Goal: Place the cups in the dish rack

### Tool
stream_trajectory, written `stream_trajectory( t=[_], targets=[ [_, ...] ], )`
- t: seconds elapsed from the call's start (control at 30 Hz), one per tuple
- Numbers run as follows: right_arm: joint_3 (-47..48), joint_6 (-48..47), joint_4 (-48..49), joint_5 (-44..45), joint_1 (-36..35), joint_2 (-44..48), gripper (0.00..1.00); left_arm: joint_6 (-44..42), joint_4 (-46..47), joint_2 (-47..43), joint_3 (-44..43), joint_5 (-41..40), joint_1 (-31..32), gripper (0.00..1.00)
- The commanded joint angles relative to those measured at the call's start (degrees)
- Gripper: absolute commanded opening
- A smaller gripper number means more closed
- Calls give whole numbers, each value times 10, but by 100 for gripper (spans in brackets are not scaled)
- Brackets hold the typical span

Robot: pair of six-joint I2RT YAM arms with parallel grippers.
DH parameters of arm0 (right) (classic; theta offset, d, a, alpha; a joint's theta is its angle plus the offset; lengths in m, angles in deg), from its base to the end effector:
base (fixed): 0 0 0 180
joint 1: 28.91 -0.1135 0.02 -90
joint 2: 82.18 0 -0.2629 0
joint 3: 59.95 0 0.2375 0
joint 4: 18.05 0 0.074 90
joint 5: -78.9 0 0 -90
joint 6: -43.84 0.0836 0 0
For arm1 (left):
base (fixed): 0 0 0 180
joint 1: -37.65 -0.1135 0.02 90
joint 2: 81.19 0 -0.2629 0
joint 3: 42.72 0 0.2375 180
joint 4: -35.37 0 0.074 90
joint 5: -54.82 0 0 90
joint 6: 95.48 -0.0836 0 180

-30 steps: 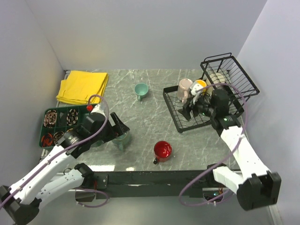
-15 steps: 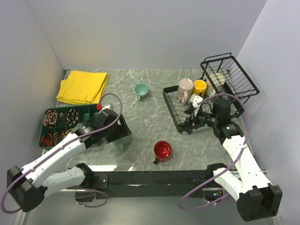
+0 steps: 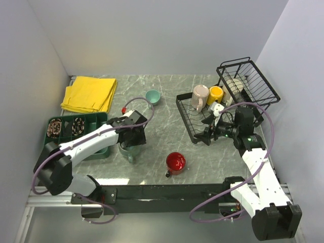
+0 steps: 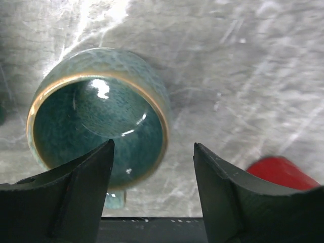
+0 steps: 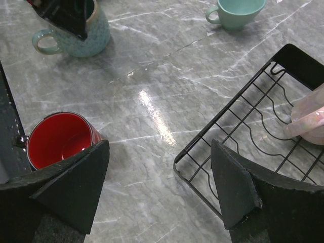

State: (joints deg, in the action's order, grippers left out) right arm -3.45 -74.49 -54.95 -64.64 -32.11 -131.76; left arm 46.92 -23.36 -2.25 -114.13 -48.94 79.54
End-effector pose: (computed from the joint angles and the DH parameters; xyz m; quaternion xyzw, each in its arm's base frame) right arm 0.1884 0.0779 0.2805 -0.4269 0.6828 0.2835 0.5207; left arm 0.2124 -0.1638 0.1983 -0.1135 0.9652 -0.0700 0.2248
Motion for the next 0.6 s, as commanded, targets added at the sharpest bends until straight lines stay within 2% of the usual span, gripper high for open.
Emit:
stream_trajectory(
  t=[0.0, 0.23, 0.57],
  targets=[
    [1, -8, -3, -22, 8, 12, 87, -27, -2, 26, -35, -29, 2, 68],
    [1, -8, -4, -23, 11, 18, 87, -46, 10, 90, -60, -22, 3, 59],
    [1, -10, -8, -29, 15, 19, 87, -63, 5, 110, -70, -31, 3, 34]
  ],
)
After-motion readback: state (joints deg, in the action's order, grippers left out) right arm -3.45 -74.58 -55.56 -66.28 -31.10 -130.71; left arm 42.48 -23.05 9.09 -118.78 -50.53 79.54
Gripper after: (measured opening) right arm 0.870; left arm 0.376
